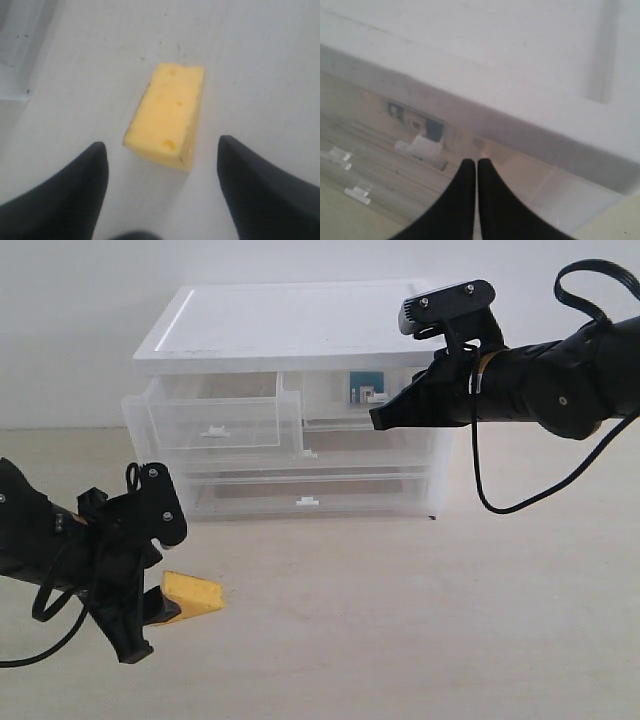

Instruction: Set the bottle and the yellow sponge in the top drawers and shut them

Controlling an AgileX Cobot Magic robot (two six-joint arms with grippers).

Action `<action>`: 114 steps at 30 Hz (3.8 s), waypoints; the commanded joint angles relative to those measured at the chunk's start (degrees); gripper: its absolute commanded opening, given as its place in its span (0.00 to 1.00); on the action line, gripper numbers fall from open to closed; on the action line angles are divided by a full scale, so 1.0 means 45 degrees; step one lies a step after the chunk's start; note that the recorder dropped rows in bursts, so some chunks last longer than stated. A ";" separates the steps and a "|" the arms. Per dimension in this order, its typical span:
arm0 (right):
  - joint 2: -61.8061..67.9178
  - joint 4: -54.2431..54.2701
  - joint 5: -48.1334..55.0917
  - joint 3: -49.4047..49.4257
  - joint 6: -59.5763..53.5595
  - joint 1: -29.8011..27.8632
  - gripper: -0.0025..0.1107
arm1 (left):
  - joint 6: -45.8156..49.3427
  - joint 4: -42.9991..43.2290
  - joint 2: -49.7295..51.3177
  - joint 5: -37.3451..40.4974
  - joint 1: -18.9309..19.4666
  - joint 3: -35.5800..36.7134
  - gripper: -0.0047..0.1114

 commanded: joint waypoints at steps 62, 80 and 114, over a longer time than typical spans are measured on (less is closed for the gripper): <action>0.0045 0.0074 -0.0249 -0.0169 -0.0072 -0.0134 0.02 | 0.0530 0.4546 0.1053 -0.1039 -0.0004 -0.0237 0.60; 0.0045 0.0074 -0.0272 -0.0169 -0.0063 -0.0134 0.02 | 0.0530 0.5931 0.1053 -0.2809 -0.0004 -0.0237 0.60; 0.0045 0.0074 -0.0245 -0.0169 -0.0063 -0.0134 0.02 | -0.1430 0.7892 0.1075 -0.3396 -0.0004 -0.0214 0.07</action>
